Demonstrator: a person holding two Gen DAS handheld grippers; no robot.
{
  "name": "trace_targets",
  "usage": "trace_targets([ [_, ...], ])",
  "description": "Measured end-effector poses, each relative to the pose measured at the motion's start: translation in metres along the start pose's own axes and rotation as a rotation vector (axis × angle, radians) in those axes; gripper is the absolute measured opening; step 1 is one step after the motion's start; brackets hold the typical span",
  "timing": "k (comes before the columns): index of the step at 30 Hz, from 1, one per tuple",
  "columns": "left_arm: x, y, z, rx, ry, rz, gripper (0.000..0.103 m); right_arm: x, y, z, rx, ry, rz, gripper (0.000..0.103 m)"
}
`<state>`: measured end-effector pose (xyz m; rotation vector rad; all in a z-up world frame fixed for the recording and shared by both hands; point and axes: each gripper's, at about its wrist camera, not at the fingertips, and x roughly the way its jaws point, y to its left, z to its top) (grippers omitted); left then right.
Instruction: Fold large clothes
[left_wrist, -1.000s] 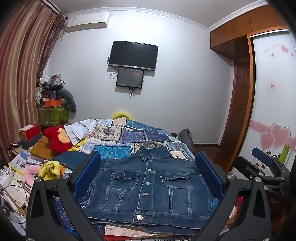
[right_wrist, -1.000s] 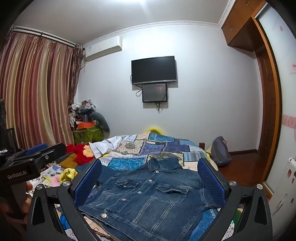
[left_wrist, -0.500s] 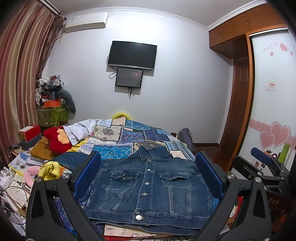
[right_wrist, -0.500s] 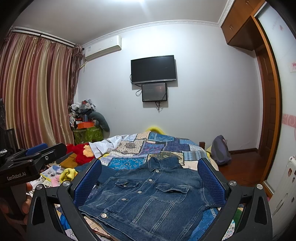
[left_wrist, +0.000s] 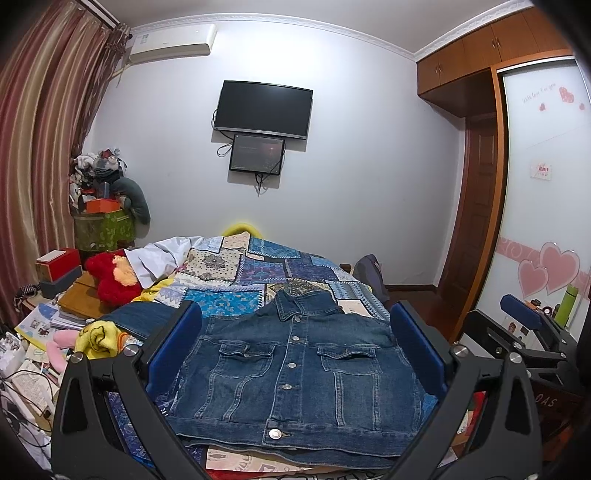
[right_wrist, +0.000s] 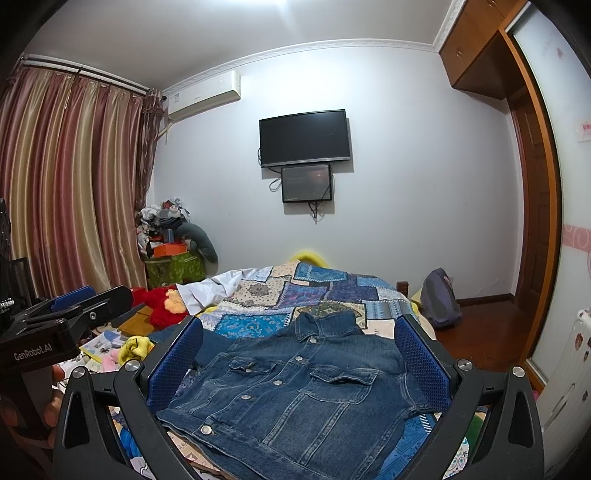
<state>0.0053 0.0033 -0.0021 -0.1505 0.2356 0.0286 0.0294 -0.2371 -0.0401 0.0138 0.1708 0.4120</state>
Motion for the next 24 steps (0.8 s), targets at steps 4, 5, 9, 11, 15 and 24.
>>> trace_targets([
  [4, 0.0008, -0.0003, 0.0002, -0.001, 0.001, 0.001, 0.103, 0.0001, 0.0004, 0.0000, -0.001, 0.001, 0.000, 0.103],
  [5, 0.0008, -0.0001, 0.0004, -0.002, 0.001, 0.002, 0.103, 0.0002, 0.0000, 0.0000, 0.000, 0.001, 0.000, 0.103],
  [9, 0.0017, 0.0011, -0.0004, -0.005, 0.002, 0.004, 0.103, 0.0005, 0.0001, -0.0002, 0.001, 0.001, 0.000, 0.103],
  [11, 0.0020, 0.0016, -0.0009, -0.007, 0.003, 0.002, 0.103, 0.0006, 0.0003, -0.0003, 0.000, 0.001, 0.000, 0.103],
  [15, 0.0026, 0.0021, -0.0017, -0.010, 0.005, 0.000, 0.103, 0.0017, 0.0004, -0.0007, 0.001, 0.001, -0.001, 0.103],
  [24, 0.0048, 0.0029, -0.0020, -0.012, 0.007, 0.001, 0.103, 0.0038, -0.0013, -0.0038, 0.002, 0.003, -0.003, 0.103],
])
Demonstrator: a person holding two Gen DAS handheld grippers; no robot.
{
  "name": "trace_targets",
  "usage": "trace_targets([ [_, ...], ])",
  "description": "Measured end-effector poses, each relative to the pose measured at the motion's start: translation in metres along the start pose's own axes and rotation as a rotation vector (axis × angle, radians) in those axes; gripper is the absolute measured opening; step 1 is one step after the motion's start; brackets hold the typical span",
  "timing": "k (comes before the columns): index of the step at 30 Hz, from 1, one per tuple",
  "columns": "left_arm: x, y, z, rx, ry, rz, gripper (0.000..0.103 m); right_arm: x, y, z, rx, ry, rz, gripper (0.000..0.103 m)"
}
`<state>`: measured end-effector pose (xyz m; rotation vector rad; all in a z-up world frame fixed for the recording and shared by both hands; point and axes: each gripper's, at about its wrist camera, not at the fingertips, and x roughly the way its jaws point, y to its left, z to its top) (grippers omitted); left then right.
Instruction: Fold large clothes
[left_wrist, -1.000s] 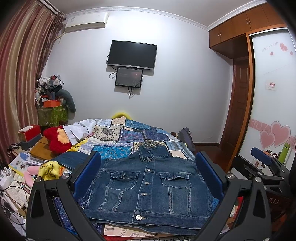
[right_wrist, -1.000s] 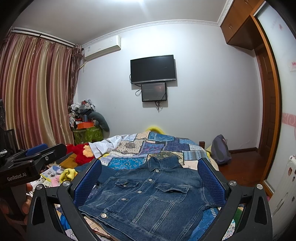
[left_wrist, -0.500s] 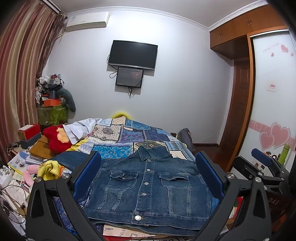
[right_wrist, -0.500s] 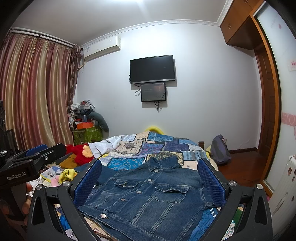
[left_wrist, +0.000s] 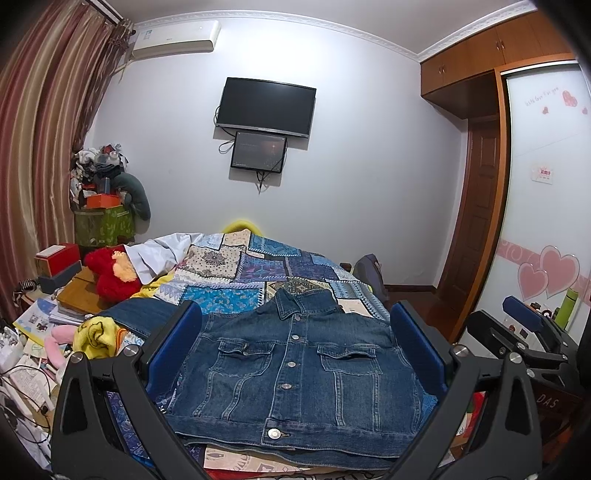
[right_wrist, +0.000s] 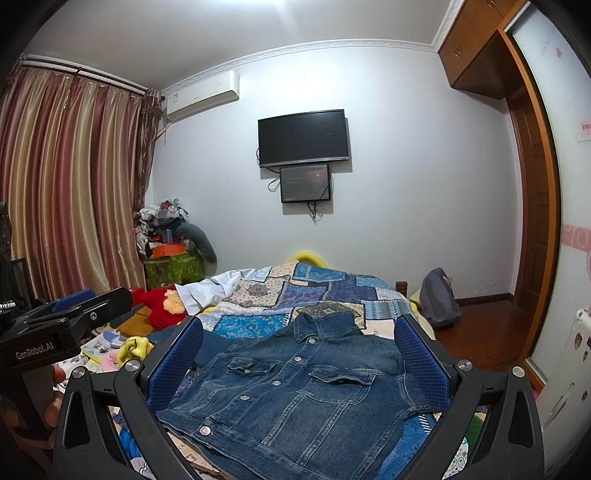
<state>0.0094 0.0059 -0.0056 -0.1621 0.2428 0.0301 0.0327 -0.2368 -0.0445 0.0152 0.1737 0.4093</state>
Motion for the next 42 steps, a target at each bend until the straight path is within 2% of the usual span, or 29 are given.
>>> trace_targets([
  [10, 0.007, 0.001, 0.000, -0.004, 0.009, 0.005, 0.103, 0.003, -0.008, 0.001, -0.001, 0.008, -0.002, 0.103],
  [16, 0.017, 0.008, 0.001, -0.008, 0.011, 0.022, 0.103, 0.018, -0.003, -0.001, 0.000, 0.026, -0.010, 0.103],
  [23, 0.039, 0.029, 0.014, 0.007, -0.008, 0.121, 0.103, 0.043, -0.006, 0.002, 0.011, 0.049, -0.007, 0.103],
  [29, 0.067, 0.067, 0.033, 0.003, -0.001, 0.204, 0.103, 0.091, -0.012, 0.012, 0.007, 0.064, -0.008, 0.103],
  [33, 0.091, 0.103, 0.044, -0.007, 0.012, 0.320, 0.103, 0.133, -0.015, 0.018, -0.018, 0.085, 0.006, 0.103],
  [37, 0.120, 0.150, 0.047, -0.042, 0.074, 0.390, 0.103, 0.184, -0.021, 0.023, -0.024, 0.130, 0.016, 0.103],
  [42, 0.172, 0.225, 0.027, -0.125, 0.226, 0.482, 0.103, 0.252, -0.029, 0.022, -0.027, 0.207, 0.000, 0.103],
])
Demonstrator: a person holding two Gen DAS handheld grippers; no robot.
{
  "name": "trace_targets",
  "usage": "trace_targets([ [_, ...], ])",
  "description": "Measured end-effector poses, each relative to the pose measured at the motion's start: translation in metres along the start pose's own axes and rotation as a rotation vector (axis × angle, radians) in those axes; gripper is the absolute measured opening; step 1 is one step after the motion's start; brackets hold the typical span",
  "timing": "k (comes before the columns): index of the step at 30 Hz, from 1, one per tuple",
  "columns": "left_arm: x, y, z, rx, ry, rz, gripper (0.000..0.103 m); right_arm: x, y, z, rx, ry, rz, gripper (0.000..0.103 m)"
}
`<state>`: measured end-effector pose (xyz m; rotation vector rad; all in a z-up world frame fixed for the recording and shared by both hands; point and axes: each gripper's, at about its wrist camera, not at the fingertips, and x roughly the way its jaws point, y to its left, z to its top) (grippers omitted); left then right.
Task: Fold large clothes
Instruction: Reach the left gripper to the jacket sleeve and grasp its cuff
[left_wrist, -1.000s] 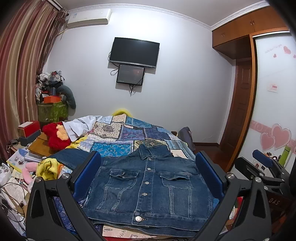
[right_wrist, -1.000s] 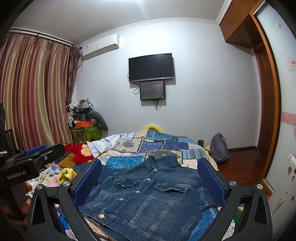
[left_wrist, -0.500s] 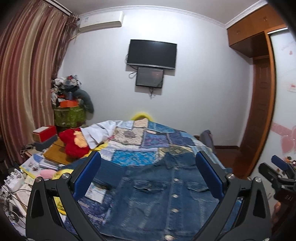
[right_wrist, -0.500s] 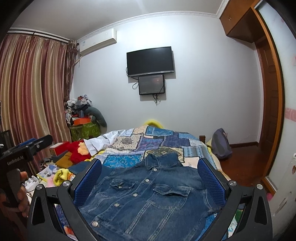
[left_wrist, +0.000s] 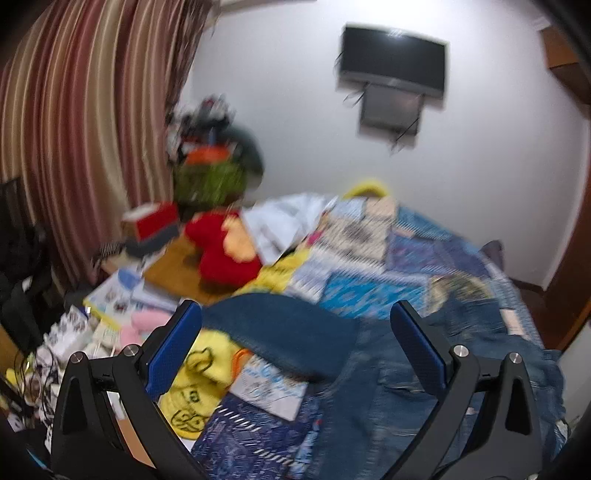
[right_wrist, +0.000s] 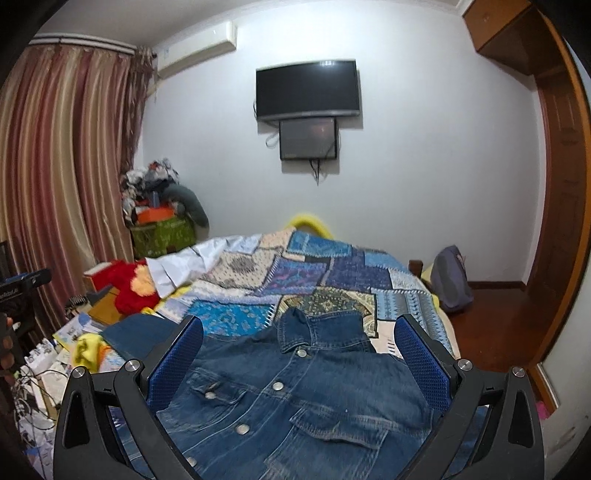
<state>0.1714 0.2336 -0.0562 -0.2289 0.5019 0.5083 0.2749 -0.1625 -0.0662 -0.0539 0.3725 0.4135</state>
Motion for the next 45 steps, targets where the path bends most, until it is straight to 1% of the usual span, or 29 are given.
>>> trace_targets([
  [2, 0.030, 0.011, -0.005, -0.020, 0.067, 0.026, 0.103, 0.028, -0.002, 0.002, -0.003, 0.039, -0.010, 0.103],
  [3, 0.054, 0.021, -0.009, -0.038, 0.121, 0.037, 0.103, 0.043, -0.003, 0.002, -0.006, 0.060, -0.021, 0.103],
  [4, 0.069, 0.026, -0.015, -0.053, 0.161, 0.044, 0.103, 0.060, -0.002, 0.001, -0.014, 0.083, -0.033, 0.103],
  [5, 0.079, 0.031, -0.018, -0.066, 0.185, 0.051, 0.103, 0.074, -0.002, 0.000, -0.022, 0.100, -0.041, 0.103],
  [7, 0.115, 0.045, -0.028, -0.106, 0.261, 0.061, 0.103, 0.105, -0.002, -0.005, -0.037, 0.141, -0.038, 0.103],
  [8, 0.124, 0.049, -0.031, -0.116, 0.284, 0.061, 0.103, 0.121, -0.002, -0.011, -0.043, 0.175, -0.035, 0.103],
  [9, 0.140, 0.055, -0.036, -0.139, 0.325, 0.058, 0.102, 0.134, -0.001, -0.014, -0.046, 0.203, -0.031, 0.103],
  [11, 0.159, 0.063, -0.044, -0.184, 0.368, 0.041, 0.099, 0.157, -0.001, -0.025, -0.054, 0.254, -0.022, 0.103],
  [14, 0.183, 0.073, -0.056, -0.267, 0.442, -0.018, 0.095, 0.187, 0.004, -0.043, -0.078, 0.325, -0.008, 0.103],
  [15, 0.189, 0.076, -0.058, -0.293, 0.461, -0.032, 0.089, 0.194, 0.005, -0.048, -0.085, 0.345, -0.004, 0.103],
  [16, 0.196, 0.079, -0.060, -0.315, 0.477, -0.042, 0.085, 0.201, 0.005, -0.053, -0.088, 0.367, 0.004, 0.103],
  [18, 0.208, 0.084, -0.062, -0.349, 0.495, -0.059, 0.085, 0.212, 0.006, -0.063, -0.085, 0.407, 0.028, 0.103],
  [20, 0.216, 0.089, -0.060, -0.367, 0.494, -0.063, 0.083, 0.219, 0.005, -0.069, -0.077, 0.435, 0.047, 0.103],
  [22, 0.225, 0.094, -0.056, -0.380, 0.490, -0.063, 0.078, 0.224, 0.004, -0.073, -0.060, 0.459, 0.066, 0.103],
  [24, 0.233, 0.102, -0.050, -0.401, 0.495, -0.050, 0.075, 0.228, 0.001, -0.075, -0.036, 0.473, 0.080, 0.103],
  [25, 0.235, 0.106, -0.048, -0.410, 0.495, -0.047, 0.071, 0.229, 0.000, -0.076, -0.027, 0.478, 0.083, 0.103],
  [27, 0.235, 0.113, -0.039, -0.425, 0.480, -0.036, 0.069, 0.230, -0.004, -0.078, 0.000, 0.483, 0.087, 0.103],
  [30, 0.225, 0.120, -0.026, -0.419, 0.448, -0.008, 0.069, 0.231, -0.011, -0.080, 0.043, 0.488, 0.098, 0.103],
  [31, 0.221, 0.120, -0.023, -0.425, 0.440, -0.017, 0.069, 0.232, -0.012, -0.080, 0.055, 0.491, 0.099, 0.103],
  [33, 0.211, 0.118, -0.018, -0.439, 0.428, -0.073, 0.069, 0.233, -0.016, -0.082, 0.075, 0.493, 0.099, 0.103],
  [35, 0.204, 0.109, -0.017, -0.429, 0.428, -0.115, 0.069, 0.234, -0.018, -0.082, 0.091, 0.493, 0.098, 0.103],
  [37, 0.203, 0.096, -0.024, -0.420, 0.461, -0.173, 0.069, 0.235, -0.019, -0.083, 0.100, 0.498, 0.102, 0.103],
  [39, 0.211, 0.087, -0.033, -0.426, 0.510, -0.192, 0.069, 0.237, -0.019, -0.085, 0.100, 0.509, 0.100, 0.103],
  [42, 0.228, 0.083, -0.049, -0.434, 0.570, -0.147, 0.069, 0.239, -0.019, -0.087, 0.103, 0.523, 0.091, 0.103],
  [43, 0.236, 0.086, -0.055, -0.458, 0.594, -0.134, 0.067, 0.239, -0.020, -0.087, 0.106, 0.523, 0.090, 0.103],
  [44, 0.239, 0.089, -0.059, -0.475, 0.603, -0.127, 0.065, 0.239, -0.021, -0.087, 0.110, 0.522, 0.090, 0.103],
  [45, 0.243, 0.093, -0.062, -0.490, 0.604, -0.107, 0.060, 0.238, -0.022, -0.087, 0.116, 0.518, 0.091, 0.103],
])
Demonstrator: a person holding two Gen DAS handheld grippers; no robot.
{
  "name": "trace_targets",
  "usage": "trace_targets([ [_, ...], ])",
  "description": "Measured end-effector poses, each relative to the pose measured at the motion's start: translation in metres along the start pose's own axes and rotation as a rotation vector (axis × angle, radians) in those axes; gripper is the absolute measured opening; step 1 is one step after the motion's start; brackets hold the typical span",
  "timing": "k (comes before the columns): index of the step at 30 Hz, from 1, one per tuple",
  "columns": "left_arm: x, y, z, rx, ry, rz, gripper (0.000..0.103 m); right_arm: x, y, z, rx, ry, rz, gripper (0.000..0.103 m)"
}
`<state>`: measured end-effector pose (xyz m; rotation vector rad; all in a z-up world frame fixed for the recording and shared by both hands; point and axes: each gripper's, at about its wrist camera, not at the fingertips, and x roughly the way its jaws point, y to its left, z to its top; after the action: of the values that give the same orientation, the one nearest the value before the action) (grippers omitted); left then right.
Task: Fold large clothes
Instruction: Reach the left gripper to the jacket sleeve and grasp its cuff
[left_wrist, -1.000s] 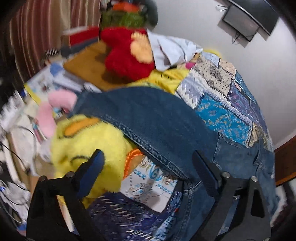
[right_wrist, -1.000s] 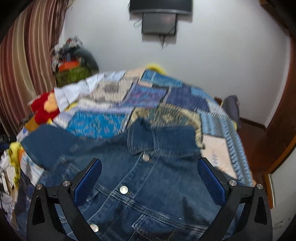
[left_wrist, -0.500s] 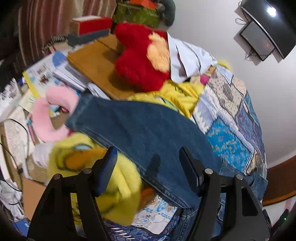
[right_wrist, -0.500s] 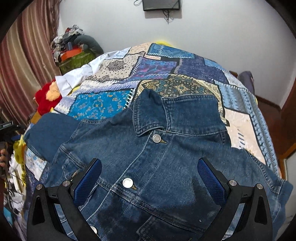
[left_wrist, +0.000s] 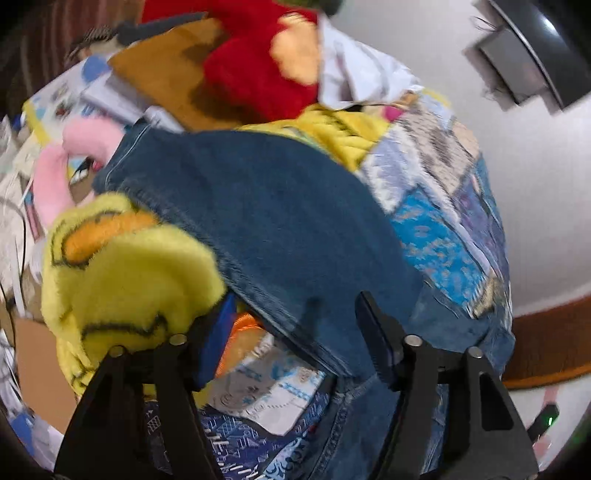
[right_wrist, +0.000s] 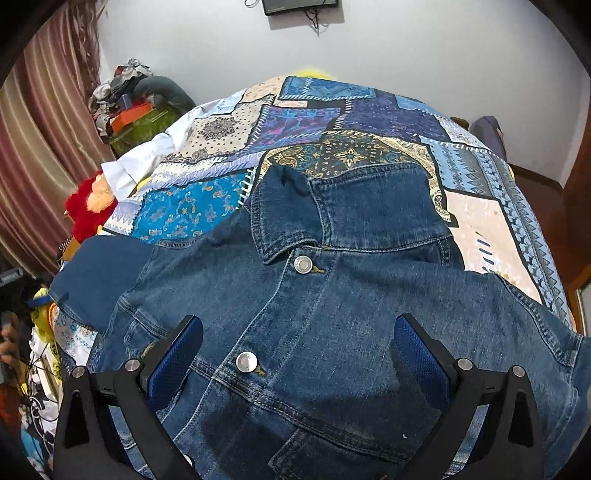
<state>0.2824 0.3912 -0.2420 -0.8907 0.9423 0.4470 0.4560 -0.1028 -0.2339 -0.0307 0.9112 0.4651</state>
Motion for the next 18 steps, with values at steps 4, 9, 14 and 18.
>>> trace_targets([
  [4, 0.013, 0.009, 0.012, -0.025, -0.020, 0.060, 0.035, -0.003, -0.004, 0.000, 0.015, -0.006, 0.008, 0.103],
  [9, 0.010, -0.012, 0.020, 0.067, -0.087, 0.189, 0.011, -0.006, -0.008, -0.002, 0.031, -0.003, 0.012, 0.103],
  [14, -0.029, -0.082, 0.004, 0.318, -0.247, 0.254, 0.007, -0.017, -0.011, -0.002, 0.027, -0.020, 0.004, 0.103],
  [18, -0.066, -0.142, -0.023, 0.494, -0.346, 0.157, 0.006, -0.031, -0.011, -0.003, 0.011, -0.040, -0.006, 0.103],
])
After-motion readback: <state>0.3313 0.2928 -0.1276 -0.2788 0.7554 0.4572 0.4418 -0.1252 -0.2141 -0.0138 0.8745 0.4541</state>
